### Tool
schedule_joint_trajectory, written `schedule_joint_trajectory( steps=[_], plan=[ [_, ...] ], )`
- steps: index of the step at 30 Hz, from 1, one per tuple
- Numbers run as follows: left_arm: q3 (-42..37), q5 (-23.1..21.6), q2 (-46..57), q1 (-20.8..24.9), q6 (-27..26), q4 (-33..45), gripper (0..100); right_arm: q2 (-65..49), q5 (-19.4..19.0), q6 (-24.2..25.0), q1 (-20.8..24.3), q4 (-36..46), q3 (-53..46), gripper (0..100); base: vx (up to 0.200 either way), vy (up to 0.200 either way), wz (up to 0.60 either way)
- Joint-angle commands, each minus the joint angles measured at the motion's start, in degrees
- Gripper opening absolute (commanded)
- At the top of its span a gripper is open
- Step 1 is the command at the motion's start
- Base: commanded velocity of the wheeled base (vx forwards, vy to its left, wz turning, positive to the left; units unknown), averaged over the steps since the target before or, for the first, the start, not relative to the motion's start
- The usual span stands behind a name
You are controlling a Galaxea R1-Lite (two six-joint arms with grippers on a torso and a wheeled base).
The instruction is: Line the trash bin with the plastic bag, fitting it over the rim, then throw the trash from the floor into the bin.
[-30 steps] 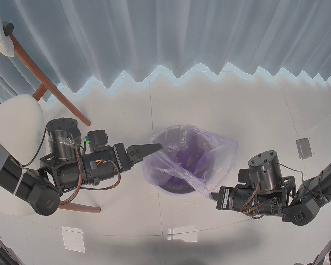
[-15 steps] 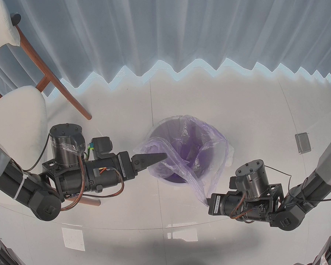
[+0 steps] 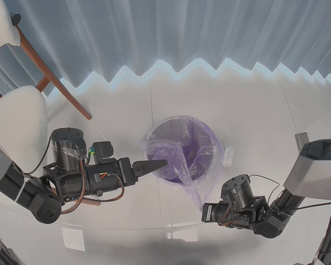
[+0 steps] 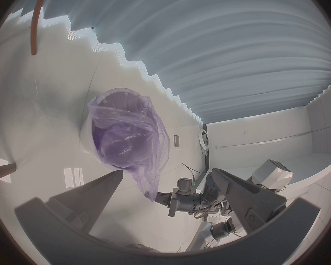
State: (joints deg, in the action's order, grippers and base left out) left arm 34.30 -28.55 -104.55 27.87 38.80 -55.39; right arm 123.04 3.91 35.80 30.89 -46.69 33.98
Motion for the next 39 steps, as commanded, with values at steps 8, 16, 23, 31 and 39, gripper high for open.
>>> schedule_joint_trajectory(
  steps=[8,16,23,31,39],
  plan=[
    [-0.38,-0.01,-1.54,0.43,0.05,-0.24,100,10.91,4.08,-4.08,0.05,-9.47,-0.31,0,0.0,0.0,0.0],
    [-0.29,0.07,-3.03,0.78,-0.22,-0.24,100,11.17,4.17,-4.78,-0.04,-11.05,-0.23,100,0.0,0.0,0.0],
    [0.85,0.43,-4.97,0.43,-0.13,-0.42,100,10.47,4.17,-4.78,0.22,-12.81,-1.72,100,0.0,0.0,0.0],
    [1.91,0.34,-4.53,-0.01,1.45,-0.24,100,3.26,4.26,-5.92,0.4,-14.66,-4.88,100,0.0,0.0,0.0],
    [1.64,0.43,-3.56,0.08,1.54,-0.15,100,-4.04,4.35,-6.01,-0.04,-12.9,-4.97,100,0.0,0.0,0.0]
  ],
)
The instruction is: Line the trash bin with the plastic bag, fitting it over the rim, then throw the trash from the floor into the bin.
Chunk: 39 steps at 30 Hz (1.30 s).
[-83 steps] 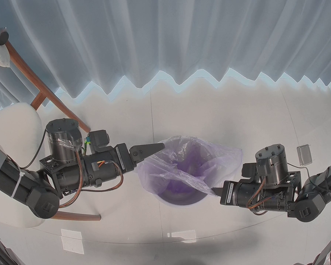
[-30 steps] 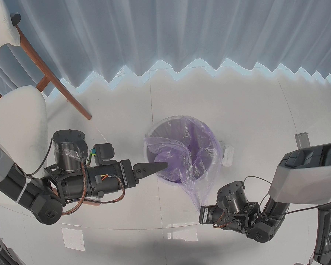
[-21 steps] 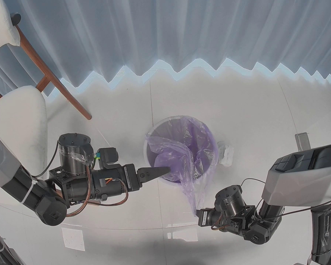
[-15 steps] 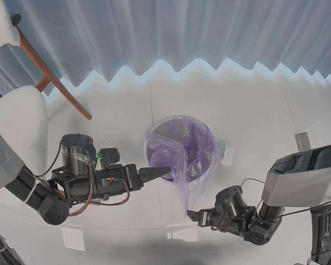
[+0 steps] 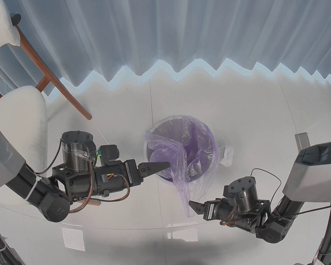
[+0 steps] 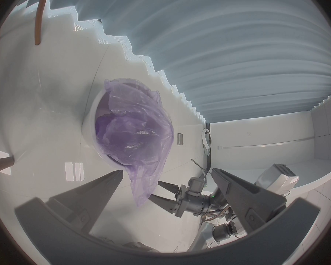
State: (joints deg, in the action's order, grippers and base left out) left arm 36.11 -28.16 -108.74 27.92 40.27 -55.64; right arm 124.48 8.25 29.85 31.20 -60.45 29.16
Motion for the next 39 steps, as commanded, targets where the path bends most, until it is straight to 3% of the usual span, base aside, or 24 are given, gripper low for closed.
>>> schedule_joint_trajectory(
  steps=[1,16,18,21,25,26,30,39],
  plan=[
    [-0.07,0.12,0.72,-0.06,0.08,0.09,100,-8.29,0.01,-0.06,-1.4,3.06,0.2,100,0.0,0.0,0.0],
    [0.98,1.79,0.99,-1.29,-0.36,0.09,100,-13.47,1.15,-0.24,-2.54,4.91,5.73,100,0.0,0.0,0.0],
    [0.89,1.79,1.07,-1.29,-0.36,-0.17,100,-9.96,4.23,-0.5,-3.07,4.64,7.75,100,0.0,0.0,0.0],
    [0.98,1.79,1.16,-1.29,-0.28,-0.17,100,-6.88,6.6,-0.59,-3.69,2.01,9.86,100,0.0,0.0,0.0],
    [1.16,1.79,1.07,-1.29,-0.36,-0.17,100,-1.61,7.13,-2.96,-2.72,-10.12,9.78,100,0.0,0.0,0.0],
    [1.16,1.79,1.07,-1.29,-0.36,-0.17,100,-1.61,7.13,-2.96,-2.72,-10.12,9.78,0,0.0,0.0,0.0],
    [1.16,1.79,1.07,-1.2,-0.36,-0.17,100,5.25,7.22,-6.21,-2.63,-20.67,10.22,0,0.0,0.0,0.0],
    [1.33,2.14,1.16,-1.37,-0.36,-0.08,100,7.8,7.04,-5.77,0.01,-23.13,10.74,0,0.0,0.0,0.0]
  ],
)
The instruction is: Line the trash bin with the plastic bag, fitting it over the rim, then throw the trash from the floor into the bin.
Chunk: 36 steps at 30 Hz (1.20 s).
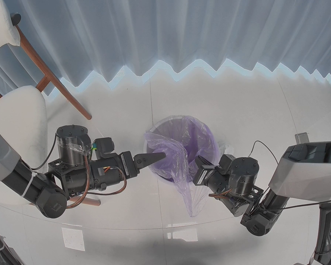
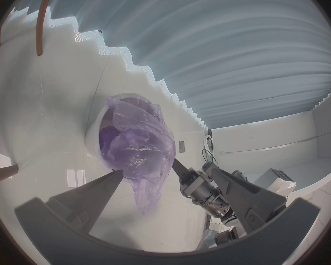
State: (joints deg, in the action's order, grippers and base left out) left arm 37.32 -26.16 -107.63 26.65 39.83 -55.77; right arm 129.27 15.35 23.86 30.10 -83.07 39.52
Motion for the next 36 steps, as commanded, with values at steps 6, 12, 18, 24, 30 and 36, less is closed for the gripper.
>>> schedule_joint_trajectory(
  steps=[6,12,18,24,30,36],
  plan=[
    [0.74,2.52,-0.12,-0.19,0.08,1.54,100,4.5,-0.41,0.23,2.33,-6.41,0.82,0,0.0,0.0,0.0],
    [1.53,2.78,-0.12,-0.46,0.08,1.63,100,2.65,-1.46,4.0,6.46,-6.67,0.56,0,0.0,0.0,0.0],
    [1.44,2.78,-0.47,-0.37,-0.1,1.63,100,1.42,-3.39,6.73,9.54,-6.85,-0.23,0,0.0,0.0,0.0],
    [1.27,2.87,-0.65,0.51,-0.1,1.28,100,1.34,-4.01,7.34,11.74,-6.93,-1.38,0,0.0,0.0,0.0],
    [1.53,4.98,-2.06,3.06,-0.19,0.93,100,1.25,-4.71,8.14,14.73,-6.93,-4.37,0,0.0,0.0,0.0],
    [1.53,5.68,-3.02,3.5,-0.19,0.93,100,1.25,-4.98,8.14,14.99,-6.93,-5.07,0,0.0,0.0,0.0]
  ],
)
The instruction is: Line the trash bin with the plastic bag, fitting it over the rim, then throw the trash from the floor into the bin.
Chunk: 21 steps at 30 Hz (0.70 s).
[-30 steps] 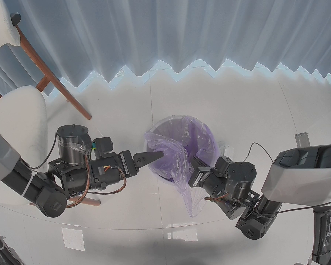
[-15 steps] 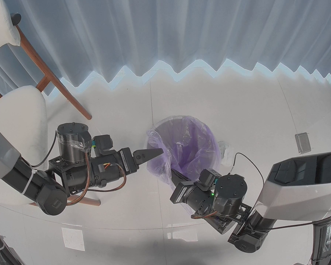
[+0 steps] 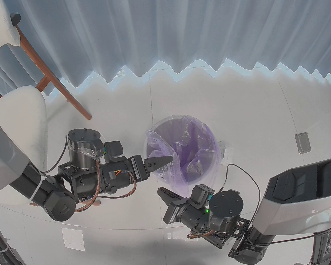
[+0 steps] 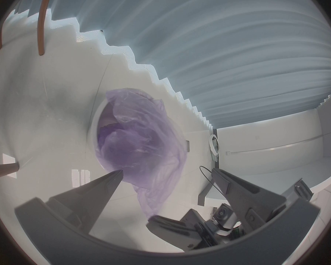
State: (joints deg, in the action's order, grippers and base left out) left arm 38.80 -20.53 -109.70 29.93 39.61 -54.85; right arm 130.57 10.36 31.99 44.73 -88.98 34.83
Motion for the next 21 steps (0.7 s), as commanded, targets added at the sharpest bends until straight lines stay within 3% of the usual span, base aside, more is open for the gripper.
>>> schedule_joint_trajectory(
  steps=[1,9,16,21],
  plan=[
    [0.05,0.05,-0.95,0.22,0.03,0.0,100,-0.06,0.01,0.0,0.36,-1.02,-0.46,0,0.0,0.0,0.0],
    [0.75,0.23,-2.36,0.22,0.03,-0.7,100,-0.67,-0.08,-0.79,0.62,-1.02,-1.69,0,0.0,0.0,0.0],
    [0.75,-0.39,2.92,-1.8,0.3,0.18,100,-6.21,-1.84,-2.72,-8.69,-0.93,-0.64,0,0.0,0.0,0.0],
    [0.66,-0.3,2.92,-1.63,0.3,0.0,100,-2.17,-1.05,-3.69,-10.89,-0.93,5.51,0,0.0,0.0,0.0]
  ],
)
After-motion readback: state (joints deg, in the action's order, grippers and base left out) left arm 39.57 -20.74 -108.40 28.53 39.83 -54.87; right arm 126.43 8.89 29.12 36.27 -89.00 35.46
